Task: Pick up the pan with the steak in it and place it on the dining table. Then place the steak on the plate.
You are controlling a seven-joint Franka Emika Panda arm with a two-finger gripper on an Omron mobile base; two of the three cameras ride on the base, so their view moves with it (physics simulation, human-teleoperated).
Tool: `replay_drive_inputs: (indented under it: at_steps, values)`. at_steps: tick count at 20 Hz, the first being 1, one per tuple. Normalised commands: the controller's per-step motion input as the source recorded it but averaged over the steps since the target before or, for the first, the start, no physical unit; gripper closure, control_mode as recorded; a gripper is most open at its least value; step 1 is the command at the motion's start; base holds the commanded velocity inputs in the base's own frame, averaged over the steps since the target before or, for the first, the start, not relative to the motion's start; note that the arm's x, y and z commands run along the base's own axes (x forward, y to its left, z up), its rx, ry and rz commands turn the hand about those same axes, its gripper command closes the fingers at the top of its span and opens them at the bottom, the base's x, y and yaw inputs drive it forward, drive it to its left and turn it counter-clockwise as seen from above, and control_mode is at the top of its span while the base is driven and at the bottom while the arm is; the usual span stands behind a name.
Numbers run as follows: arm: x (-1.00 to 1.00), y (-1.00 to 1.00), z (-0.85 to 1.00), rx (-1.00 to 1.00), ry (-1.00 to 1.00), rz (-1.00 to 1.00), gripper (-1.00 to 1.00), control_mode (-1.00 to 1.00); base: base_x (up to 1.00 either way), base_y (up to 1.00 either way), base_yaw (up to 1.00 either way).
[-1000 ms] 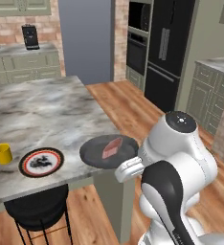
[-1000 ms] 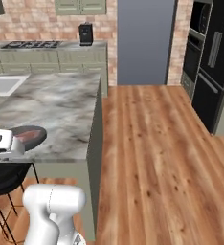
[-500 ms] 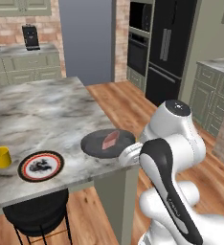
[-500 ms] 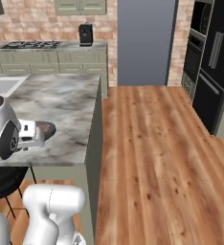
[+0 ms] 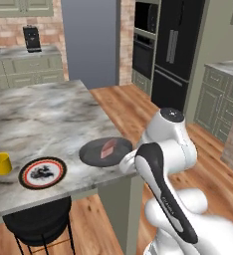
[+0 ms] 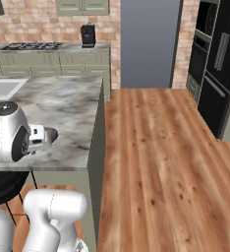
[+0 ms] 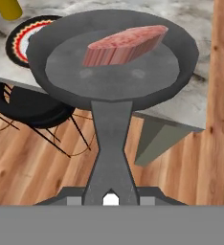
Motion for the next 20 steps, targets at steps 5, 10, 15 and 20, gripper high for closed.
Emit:
replay_drive_inputs:
  at_steps: [5,10,15,20]
  values:
    - [0.00,0.27,-0.04,0.00,0.00,0.02,1.00,-1.00,0.00,0.00,0.00]
    - [0.20,0.18,-0.11,0.00,0.01,0.00,1.00,-1.00,0.00,0.00,0.00]
    - [0.45,-0.15,-0.20,0.00,0.00,-0.01,1.00,-1.00,0.00,0.00,0.00]
    - [0.48,-0.15,-0.28,0.00,0.00,-0.04,1.00,-1.00,0.00,0.00,0.00]
